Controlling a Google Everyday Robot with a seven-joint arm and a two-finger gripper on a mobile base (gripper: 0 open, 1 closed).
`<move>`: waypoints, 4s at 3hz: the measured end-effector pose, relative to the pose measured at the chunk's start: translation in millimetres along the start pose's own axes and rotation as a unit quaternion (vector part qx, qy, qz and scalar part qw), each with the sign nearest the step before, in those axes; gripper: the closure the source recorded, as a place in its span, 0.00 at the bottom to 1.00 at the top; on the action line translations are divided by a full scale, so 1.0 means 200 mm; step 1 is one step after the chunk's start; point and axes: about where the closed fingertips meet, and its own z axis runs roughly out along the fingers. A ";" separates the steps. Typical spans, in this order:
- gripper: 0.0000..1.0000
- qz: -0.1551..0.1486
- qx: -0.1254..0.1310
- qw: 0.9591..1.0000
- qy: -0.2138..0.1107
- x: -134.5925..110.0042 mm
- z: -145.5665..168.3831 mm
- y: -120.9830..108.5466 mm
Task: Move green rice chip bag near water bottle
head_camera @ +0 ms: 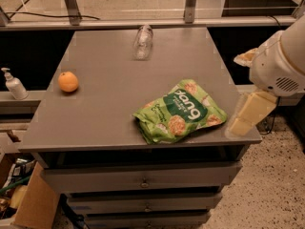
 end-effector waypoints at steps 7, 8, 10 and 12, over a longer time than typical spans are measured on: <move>0.87 0.032 -0.078 0.995 -0.061 -0.27 0.56 0.03; 1.00 0.032 -0.078 0.995 -0.061 -0.28 0.55 0.03; 1.00 0.082 -0.042 0.994 -0.052 -0.19 0.40 -0.10; 1.00 0.157 0.065 0.982 -0.085 -0.08 -0.14 -0.43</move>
Offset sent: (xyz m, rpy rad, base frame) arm 0.0423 0.0570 -0.0773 0.1526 0.1048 0.0413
